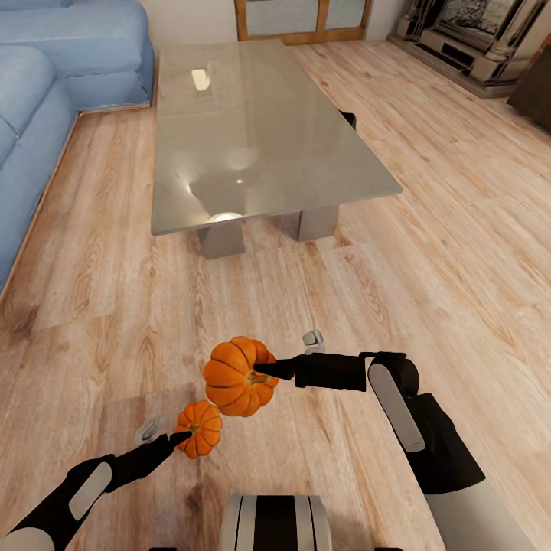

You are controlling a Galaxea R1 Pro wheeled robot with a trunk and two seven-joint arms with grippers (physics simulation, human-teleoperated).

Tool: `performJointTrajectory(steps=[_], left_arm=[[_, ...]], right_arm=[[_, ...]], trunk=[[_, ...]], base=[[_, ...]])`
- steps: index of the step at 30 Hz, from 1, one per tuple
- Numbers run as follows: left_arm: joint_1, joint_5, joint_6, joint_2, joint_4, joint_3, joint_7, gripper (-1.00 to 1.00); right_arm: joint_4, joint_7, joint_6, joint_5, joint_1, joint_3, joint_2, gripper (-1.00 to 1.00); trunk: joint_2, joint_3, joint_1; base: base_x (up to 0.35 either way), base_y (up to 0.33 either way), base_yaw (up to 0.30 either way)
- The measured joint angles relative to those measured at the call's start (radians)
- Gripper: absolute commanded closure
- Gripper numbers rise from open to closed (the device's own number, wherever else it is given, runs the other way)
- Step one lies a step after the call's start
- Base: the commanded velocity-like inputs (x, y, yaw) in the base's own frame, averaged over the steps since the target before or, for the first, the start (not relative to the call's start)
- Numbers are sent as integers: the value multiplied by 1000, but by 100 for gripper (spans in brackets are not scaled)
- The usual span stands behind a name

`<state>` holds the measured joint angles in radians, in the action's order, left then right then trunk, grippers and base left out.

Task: Place each of the two pumpkins and all three candles from the living room inside a cabinet in the living room (use any cabinet), then make sure every cabinet is closed, and position the cauldron so it is next to a table in the living room.

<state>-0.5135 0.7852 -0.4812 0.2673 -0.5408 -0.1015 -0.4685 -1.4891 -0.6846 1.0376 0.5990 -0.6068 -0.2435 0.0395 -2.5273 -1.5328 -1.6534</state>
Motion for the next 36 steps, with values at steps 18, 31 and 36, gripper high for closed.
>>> performJointTrajectory(steps=[18, 31, 36], left_arm=[[0, 0, 0, -1, 1, 0, 7, -100], [0, 1, -1, -1, 1, 0, 6, -100], [0, 1, -1, -1, 1, 0, 6, -100]], right_arm=[[0, -1, 1, 3, 0, 0, 0, 100], [-1, -1, 1, 3, 0, 1, 0, 100], [-2, -1, 1, 4, 0, 1, 0, 100]], trunk=[[-1, -15, -2], [-1, -15, -2], [-1, -15, -2]], base=[[7, 0, 0], [42, 0, 0], [72, 0, 0]])
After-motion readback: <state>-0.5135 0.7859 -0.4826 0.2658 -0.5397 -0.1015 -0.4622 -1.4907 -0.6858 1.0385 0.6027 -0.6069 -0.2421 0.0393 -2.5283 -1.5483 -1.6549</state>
